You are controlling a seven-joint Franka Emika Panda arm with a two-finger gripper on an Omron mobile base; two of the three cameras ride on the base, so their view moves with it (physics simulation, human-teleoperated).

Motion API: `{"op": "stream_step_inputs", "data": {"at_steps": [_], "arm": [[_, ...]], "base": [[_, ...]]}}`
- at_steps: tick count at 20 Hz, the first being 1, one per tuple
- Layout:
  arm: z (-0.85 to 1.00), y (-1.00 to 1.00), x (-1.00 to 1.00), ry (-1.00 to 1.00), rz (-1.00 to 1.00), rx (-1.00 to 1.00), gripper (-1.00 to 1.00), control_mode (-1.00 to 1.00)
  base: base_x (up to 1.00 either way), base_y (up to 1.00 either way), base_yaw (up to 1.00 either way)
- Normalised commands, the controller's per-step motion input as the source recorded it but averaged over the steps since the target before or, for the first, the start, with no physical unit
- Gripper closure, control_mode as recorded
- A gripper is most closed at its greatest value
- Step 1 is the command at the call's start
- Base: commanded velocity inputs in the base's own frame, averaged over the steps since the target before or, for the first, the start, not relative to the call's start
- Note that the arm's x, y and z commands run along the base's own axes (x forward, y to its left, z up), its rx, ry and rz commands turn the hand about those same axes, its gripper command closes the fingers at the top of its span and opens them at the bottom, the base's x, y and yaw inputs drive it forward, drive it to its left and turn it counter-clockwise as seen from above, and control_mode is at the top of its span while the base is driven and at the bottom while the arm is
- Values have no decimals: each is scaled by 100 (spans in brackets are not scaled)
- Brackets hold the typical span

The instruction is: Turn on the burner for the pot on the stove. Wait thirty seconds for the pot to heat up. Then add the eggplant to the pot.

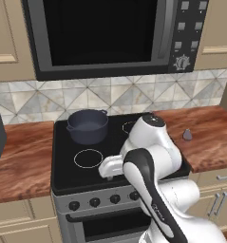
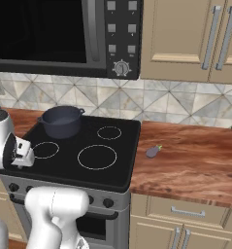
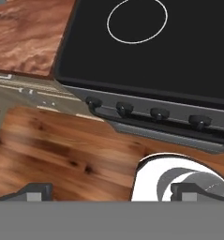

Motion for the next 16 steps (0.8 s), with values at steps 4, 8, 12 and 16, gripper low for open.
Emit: {"op": "stream_step_inputs", "data": {"at_steps": [4, 8, 12, 16], "arm": [[-27, 0, -10, -4, 0, -5, -100, -100], [-45, 9, -20, -11, 0, -12, -100, -100], [-33, 2, -24, -14, 0, -5, -100, -100], [-20, 0, -42, -21, 0, 0, -100, -100]], "base": [[0, 0, 0], [0, 0, 0], [0, 0, 0], [0, 0, 0]]}}
